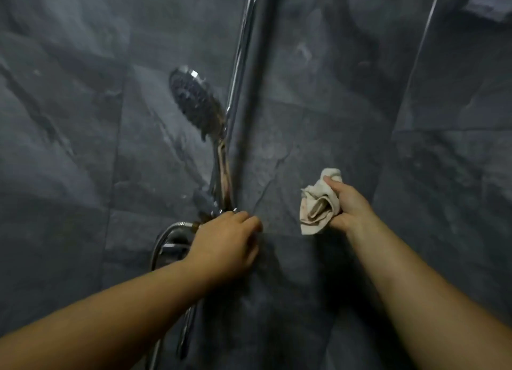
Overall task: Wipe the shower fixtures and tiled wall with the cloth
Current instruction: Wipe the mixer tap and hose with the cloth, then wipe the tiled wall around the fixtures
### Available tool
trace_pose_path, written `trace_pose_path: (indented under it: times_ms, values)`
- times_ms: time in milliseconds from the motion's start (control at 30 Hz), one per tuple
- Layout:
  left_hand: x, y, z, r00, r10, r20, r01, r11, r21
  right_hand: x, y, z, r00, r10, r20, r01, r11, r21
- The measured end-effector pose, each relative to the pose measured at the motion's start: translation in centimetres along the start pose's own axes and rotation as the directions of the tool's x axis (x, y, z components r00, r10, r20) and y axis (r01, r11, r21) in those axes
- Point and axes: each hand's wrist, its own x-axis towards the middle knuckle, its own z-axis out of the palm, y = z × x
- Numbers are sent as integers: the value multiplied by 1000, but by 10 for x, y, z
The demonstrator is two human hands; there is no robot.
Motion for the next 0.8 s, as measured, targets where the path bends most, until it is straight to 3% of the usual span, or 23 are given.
trace_pose_path:
  times_ms: [100,200,267,333,400,500,533,633,667,733,800]
  values:
    - [52,25,-14,997,-4,-73,-2,997,-74,15,-49,14,974,-220,57,225,968,-112]
    - [118,36,-32,988,-27,-153,12,995,-97,25,-96,37,869,-494,20,490,855,-170]
    - [162,39,-46,982,-71,-173,56,994,-90,30,-122,52,750,-661,29,646,723,-244]
    - [201,41,-66,975,-109,-192,98,993,-69,39,-141,64,584,-800,135,749,468,-470]
    - [230,43,-79,972,-164,-169,150,984,-92,50,-151,71,449,-857,254,748,204,-632]
    - [255,39,-78,973,-221,-66,213,971,-107,67,-154,75,374,-868,328,723,51,-689]
    - [265,35,-76,975,-216,-44,211,974,-85,74,-158,77,312,-887,340,709,-20,-705]
    - [289,23,-73,976,-215,-16,215,977,2,96,-182,75,27,-913,406,595,-312,-741]
    - [292,21,-73,974,-225,-9,225,974,4,103,-188,71,5,-914,406,564,-332,-756]
    - [305,16,-72,972,-227,-65,228,974,15,126,-189,72,42,-915,401,501,-328,-801]
    - [312,14,-69,962,-233,-146,243,969,52,147,-167,74,67,-879,472,351,-422,-836]
